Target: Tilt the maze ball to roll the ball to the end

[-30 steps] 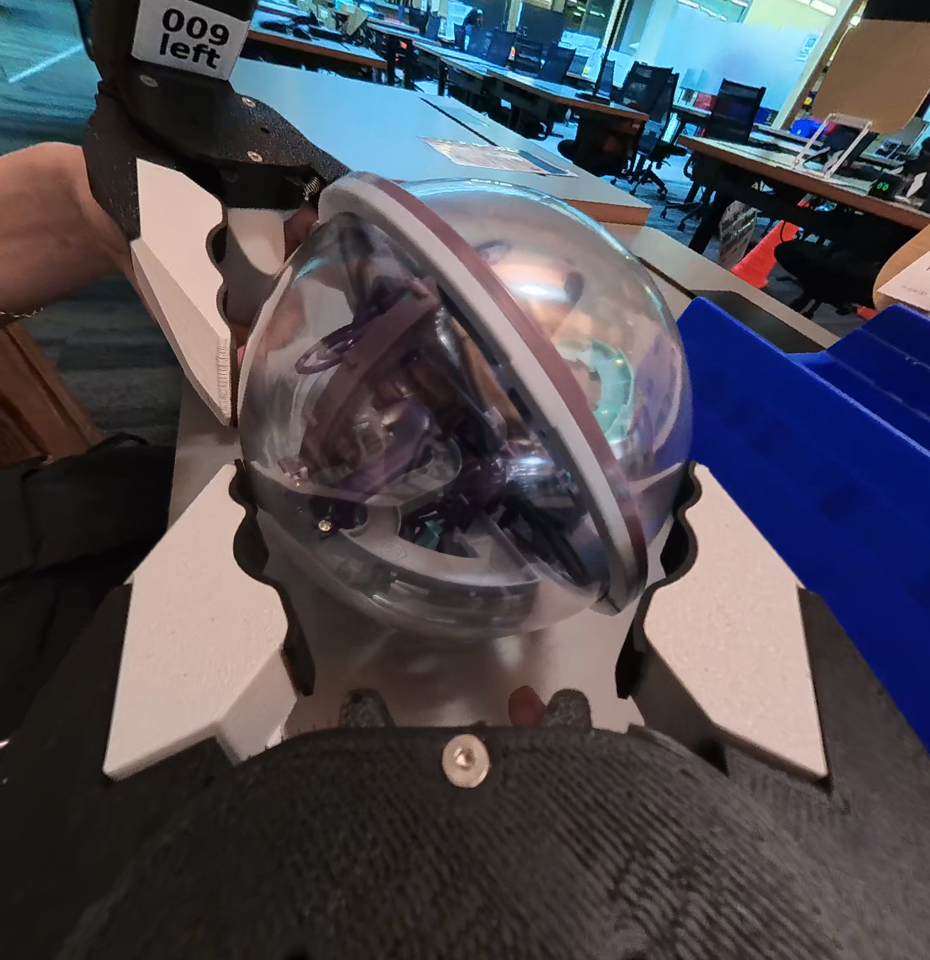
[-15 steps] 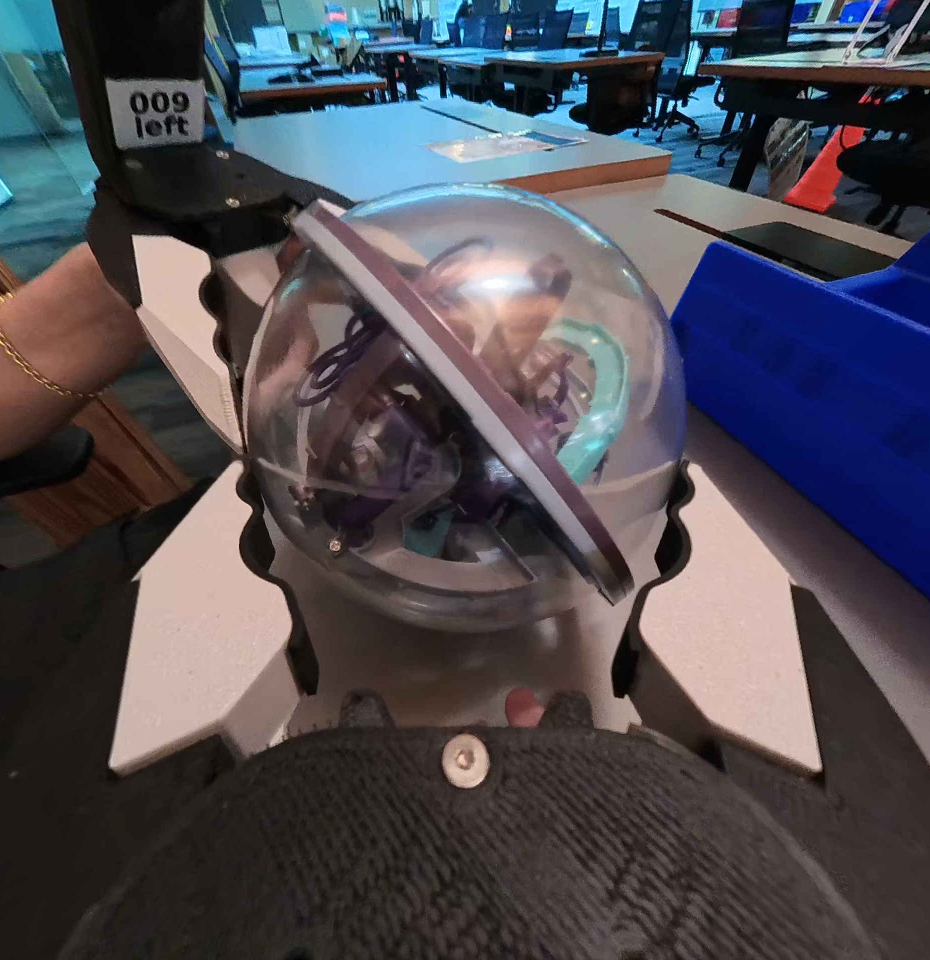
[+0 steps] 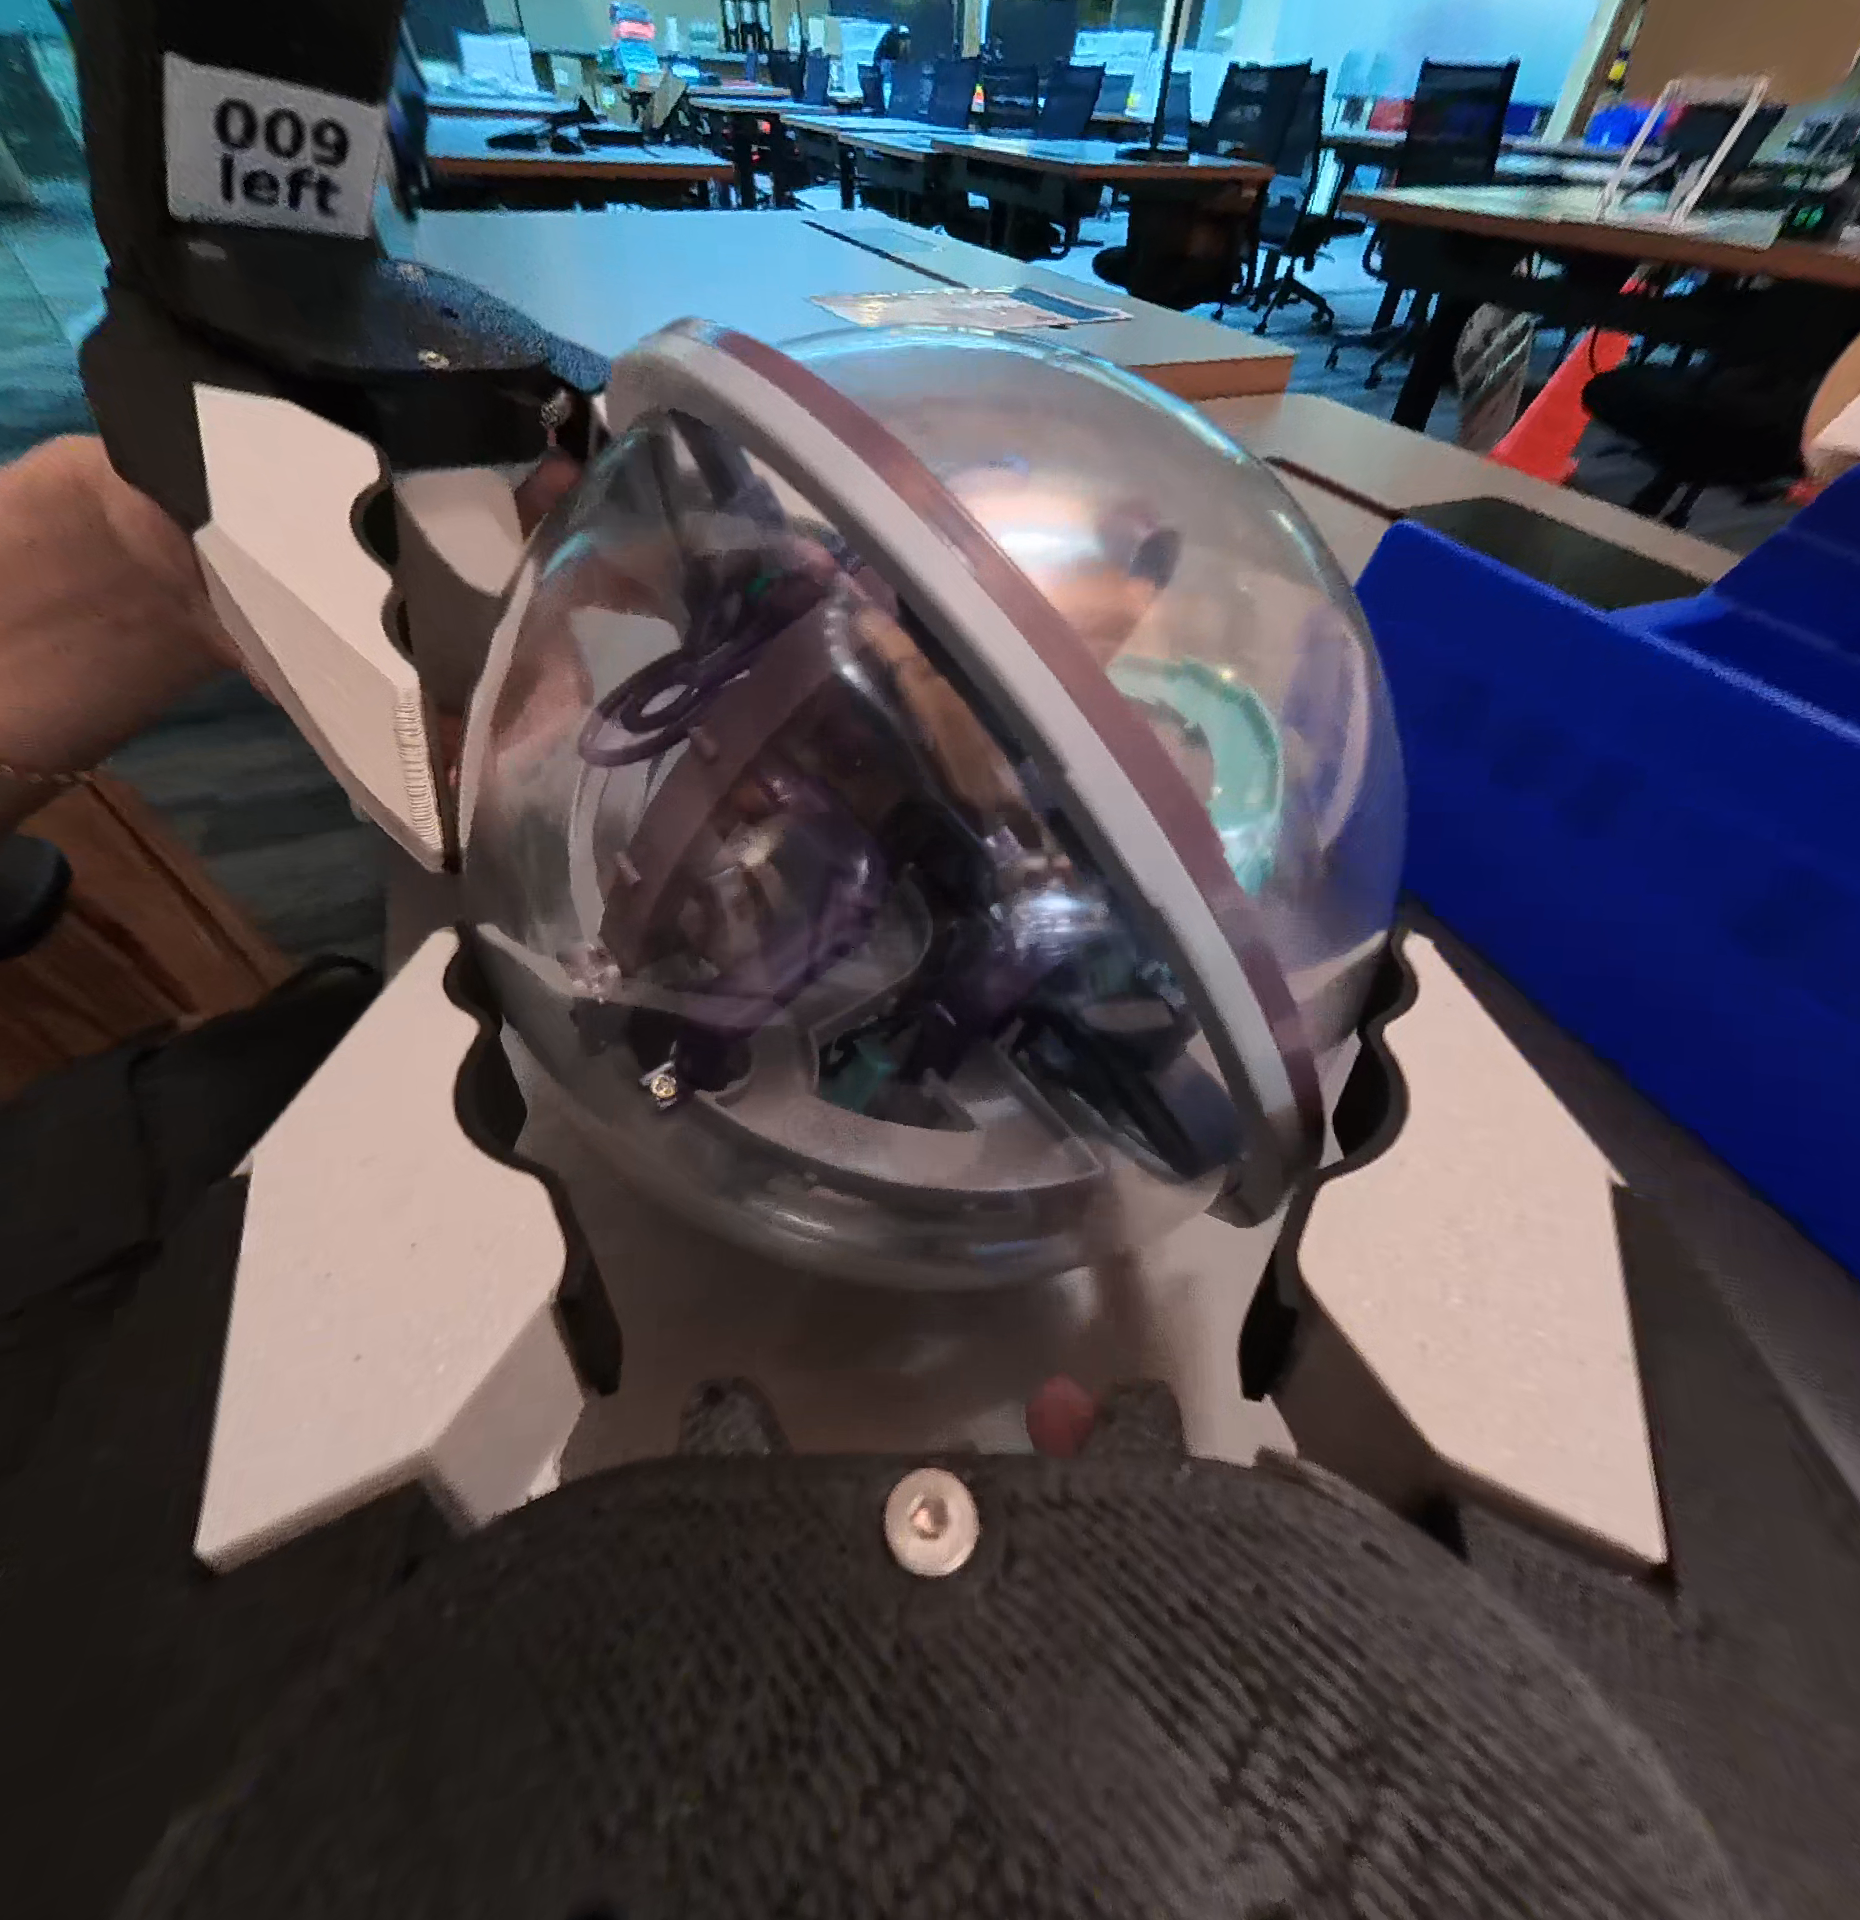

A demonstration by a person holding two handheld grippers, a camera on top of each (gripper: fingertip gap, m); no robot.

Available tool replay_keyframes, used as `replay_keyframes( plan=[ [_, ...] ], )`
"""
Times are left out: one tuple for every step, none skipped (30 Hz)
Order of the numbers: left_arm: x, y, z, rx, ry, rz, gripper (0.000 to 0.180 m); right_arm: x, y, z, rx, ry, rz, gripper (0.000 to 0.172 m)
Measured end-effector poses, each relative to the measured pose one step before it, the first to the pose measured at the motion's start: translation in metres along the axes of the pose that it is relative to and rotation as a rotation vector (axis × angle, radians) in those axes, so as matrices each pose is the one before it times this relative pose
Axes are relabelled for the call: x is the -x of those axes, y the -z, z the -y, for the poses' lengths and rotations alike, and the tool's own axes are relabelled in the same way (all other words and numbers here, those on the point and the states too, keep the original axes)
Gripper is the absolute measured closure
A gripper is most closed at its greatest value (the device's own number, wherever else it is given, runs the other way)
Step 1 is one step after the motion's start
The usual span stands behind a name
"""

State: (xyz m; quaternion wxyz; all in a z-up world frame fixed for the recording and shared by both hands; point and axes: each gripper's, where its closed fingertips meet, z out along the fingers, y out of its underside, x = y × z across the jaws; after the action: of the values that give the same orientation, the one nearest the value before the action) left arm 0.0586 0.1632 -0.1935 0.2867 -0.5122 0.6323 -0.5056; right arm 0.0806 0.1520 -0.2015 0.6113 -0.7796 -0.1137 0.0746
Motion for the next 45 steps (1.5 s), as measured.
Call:
replay_keyframes(
  plan=[
    [0.00024,0.00056,0.00235,-0.0110,0.0088,0.0021,0.050,0.00015,-0.00013,0.00003,-0.0001,-0.0369,0.0088,0.015],
    [0.00014,0.00065,0.00215,-0.0100,0.0064,0.0034,0.050,0.00036,-0.00023,-0.00003,-0.0009,-0.0333,0.0091,0.015],
    [0.00014,0.00060,0.00172,-0.0074,0.0041,0.0040,0.050,0.00043,-0.00025,0.00002,-0.0015,-0.0267,0.0086,0.016],
    [0.00008,0.00038,0.00135,-0.0054,0.0043,0.0034,0.050,0.00023,-0.00013,-0.00004,-0.0011,-0.0211,0.0069,0.016],
    [-0.00016,0.00014,0.00107,-0.0043,0.0039,0.0022,0.050,0.00032,0.00009,0.00003,-0.0006,-0.0164,0.0057,0.016],
    [-0.00015,0.00011,0.00075,-0.0031,0.0034,0.0009,0.050,0.00026,0.00035,-0.00001,0.0008,-0.0125,0.0046,0.016],
    [-0.00033,0.00001,0.00050,-0.0028,0.0037,0.0008,0.050,0.00023,0.00043,-0.00008,0.0020,-0.0115,0.0042,0.016],
    [-0.00034,0.00006,0.00048,-0.0016,0.0044,0.0004,0.050,0.00040,0.00039,0.00002,0.0029,-0.0118,0.0038,0.016],
    [-0.00041,0.00015,0.00045,0.0002,0.0046,0.0000,0.050,0.00037,0.00054,0.00002,0.0037,-0.0127,0.0043,0.016],
    [-0.00045,0.00014,0.00040,0.0013,0.0046,0.0004,0.050,0.00041,0.00039,-0.00009,0.0045,-0.0096,0.0036,0.016],
    [-0.00030,0.00010,0.00019,0.0015,0.0033,0.0006,0.050,0.00043,0.00023,-0.00020,0.0044,-0.0071,0.0025,0.016],
    [-0.00035,0.00029,0.00001,0.0022,0.0010,0.0001,0.050,0.00036,0.00016,-0.00020,0.0039,-0.0031,0.0010,0.017],
    [-0.00019,0.00027,-0.00015,0.0030,-0.0005,-0.0005,0.050,0.00038,0.00010,-0.00028,0.0052,-0.0017,-0.0001,0.017],
    [-0.00020,0.00048,0.00001,0.0016,0.0029,-0.0011,0.050,0.00067,-0.00004,-0.00016,0.0067,-0.0075,0.0009,0.017],
    [-0.00022,0.00050,0.00058,-0.0008,0.0064,-0.0019,0.050,0.00074,-0.00002,-0.00012,0.0077,-0.0158,0.0025,0.017],
    [-0.00012,0.00064,0.00076,-0.0028,0.0091,-0.0023,0.050,0.00083,-0.00014,-0.00026,0.0077,-0.0222,0.0033,0.017],
    [0.00002,0.00061,0.00107,-0.0039,0.0109,-0.0024,0.050,0.00102,-0.00024,-0.00022,0.0073,-0.0253,0.0040,0.017],
    [0.00013,0.00075,0.00096,-0.0037,0.0124,-0.0021,0.050,0.00093,-0.00026,-0.00009,0.0054,-0.0253,0.0048,0.017],
    [-0.00001,0.00062,0.00093,-0.0033,0.0127,-0.0018,0.050,0.00094,-0.00038,-0.00009,0.0035,-0.0261,0.0048,0.016],
    [0.00013,0.00066,0.00120,-0.0042,0.0140,-0.0012,0.050,0.00111,-0.00041,-0.00023,0.0050,-0.0295,0.0061,0.016],
    [0.00017,0.00054,0.00101,-0.0037,0.0149,-0.0010,0.050,0.00096,-0.00034,-0.00006,0.0032,-0.0283,0.0062,0.017],
    [0.00026,0.00038,0.00082,-0.0034,0.0138,-0.0007,0.050,0.00070,-0.00046,0.00017,-0.0007,-0.0243,0.0050,0.017],
    [0.00031,0.00037,0.00079,-0.0050,0.0125,-0.0004,0.050,0.00052,-0.00046,0.00025,-0.0015,-0.0221,0.0040,0.017],
    [0.00025,0.00001,0.00052,-0.0040,0.0080,-0.0021,0.050,-0.00007,-0.00033,0.00056,-0.0040,-0.0093,-0.0002,0.016],
    [0.00028,-0.00004,0.00015,-0.0035,0.0028,-0.0021,0.050,-0.00019,-0.00023,0.00028,-0.0012,-0.0031,-0.0020,0.016],
    [0.00016,0.00005,0.00007,-0.0019,0.0018,-0.0017,0.050,0.00003,-0.00014,0.00029,-0.0003,-0.0047,-0.0025,0.016],
    [0.00000,0.00017,-0.00005,0.0007,-0.0008,0.0001,0.050,0.00017,-0.00042,0.00102,-0.0036,-0.0105,-0.0024,0.016],
    [0.00002,0.00014,-0.00022,0.0029,-0.0017,0.0026,0.050,0.00031,-0.00033,0.00174,-0.0097,-0.0176,-0.0012,0.015],
    [-0.00027,0.00007,-0.00002,0.0028,-0.0004,0.0021,0.050,0.00004,-0.00036,0.00128,-0.0074,-0.0123,-0.0004,0.015],
    [-0.00039,0.00017,-0.00007,0.0019,0.0032,-0.0031,0.050,-0.00002,-0.00038,0.00017,-0.0024,0.0063,-0.0017,0.015],
    [0.00050,0.00022,-0.00045,0.0015,-0.0020,0.0001,0.050,-0.00027,-0.00033,0.00056,-0.0047,0.0135,-0.0047,0.015],
    [0.00053,0.00003,-0.00099,0.0045,-0.0018,-0.0017,0.050,-0.00052,-0.00020,0.00086,-0.0061,0.0246,-0.0091,0.015],
    [0.00029,0.00007,-0.00141,0.0067,0.0002,-0.0036,0.050,-0.00041,0.00014,0.00081,-0.0029,0.0292,-0.0110,0.015],
    [0.00002,-0.00020,-0.00148,0.0076,-0.0008,-0.0053,0.050,-0.00048,0.00035,0.00075,0.0002,0.0315,-0.0115,0.015],
    [-0.00006,-0.00044,-0.00165,0.0070,-0.0024,-0.0046,0.050,-0.00058,0.00062,0.00048,0.0004,0.0322,-0.0107,0.015],
    [-0.00035,-0.00089,-0.00151,0.0058,-0.0031,-0.0042,0.050,-0.00075,0.00083,0.00042,-0.0020,0.0313,-0.0091,0.015],
    [-0.00052,-0.00099,-0.00112,0.0024,-0.0063,-0.0036,0.050,-0.00069,0.00084,0.00015,-0.0026,0.0234,-0.0066,0.016],
    [-0.00081,-0.00085,-0.00019,-0.0032,-0.0120,-0.0035,0.050,-0.00069,0.00062,-0.00062,0.0020,0.0128,-0.0035,0.015],
    [-0.00064,-0.00098,0.00022,-0.0067,-0.0231,-0.0013,0.050,-0.00060,0.00047,-0.00164,0.0088,0.0112,-0.0023,0.015],
    [-0.00046,-0.00097,0.00014,-0.0084,-0.0364,0.0019,0.049,-0.00028,0.00029,-0.00265,0.0168,0.0174,-0.0006,0.015],
    [-0.00113,-0.00097,-0.00036,-0.0068,-0.0449,-0.0006,0.048,0.00071,0.00023,-0.00299,0.0206,0.0254,0.0020,0.015],
    [-0.00131,-0.00097,-0.00079,-0.0039,-0.0498,-0.0017,0.046,0.00142,0.00005,-0.00345,0.0231,0.0318,0.0031,0.015],
    [-0.00094,-0.00087,-0.00088,-0.0032,-0.0496,0.0015,0.044,0.00181,0.00004,-0.00321,0.0226,0.0338,0.0046,0.015],
    [-0.00216,-0.00089,-0.00104,-0.0026,-0.0439,-0.0064,0.042,0.00210,-0.00008,-0.00283,0.0197,0.0336,0.0056,0.015],
    [-0.00190,-0.00109,-0.00092,-0.0020,-0.0319,-0.0058,0.040,0.00180,0.00003,-0.00180,0.0135,0.0309,0.0045,0.015]
  ],
)
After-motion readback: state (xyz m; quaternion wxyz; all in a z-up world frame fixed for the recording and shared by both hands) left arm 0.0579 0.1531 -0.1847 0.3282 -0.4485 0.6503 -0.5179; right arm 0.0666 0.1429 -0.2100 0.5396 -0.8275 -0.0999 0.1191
